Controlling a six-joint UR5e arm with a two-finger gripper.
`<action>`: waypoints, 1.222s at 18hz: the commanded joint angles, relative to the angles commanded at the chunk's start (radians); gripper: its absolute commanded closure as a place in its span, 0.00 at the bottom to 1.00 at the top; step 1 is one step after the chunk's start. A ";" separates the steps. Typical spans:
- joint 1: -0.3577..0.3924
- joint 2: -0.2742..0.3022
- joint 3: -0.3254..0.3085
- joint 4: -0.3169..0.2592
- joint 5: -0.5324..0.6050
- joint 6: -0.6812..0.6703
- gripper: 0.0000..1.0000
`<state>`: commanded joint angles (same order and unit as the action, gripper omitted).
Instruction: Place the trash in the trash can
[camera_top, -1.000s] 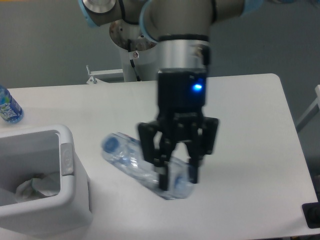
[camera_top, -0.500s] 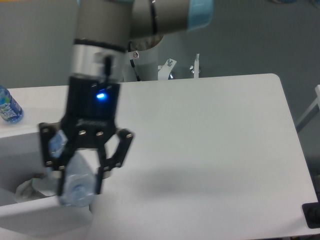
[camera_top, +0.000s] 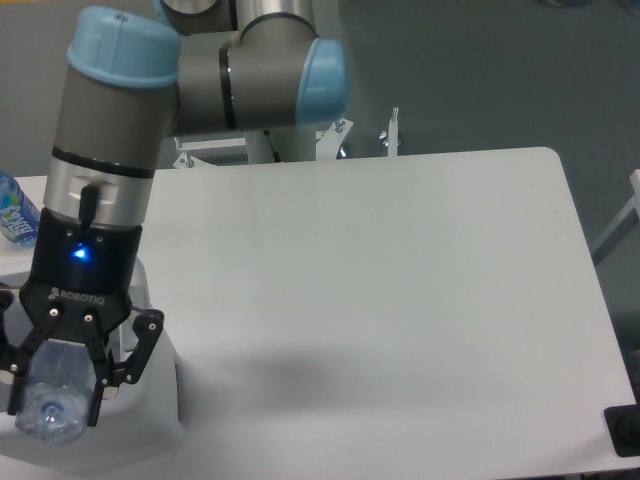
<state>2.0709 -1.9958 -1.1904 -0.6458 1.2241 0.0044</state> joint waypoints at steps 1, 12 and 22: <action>0.000 0.008 0.000 0.000 0.005 0.005 0.00; 0.267 0.100 0.003 -0.011 0.044 0.009 0.00; 0.425 0.184 -0.095 -0.122 0.173 0.469 0.00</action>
<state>2.4957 -1.8118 -1.2853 -0.7681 1.3972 0.4733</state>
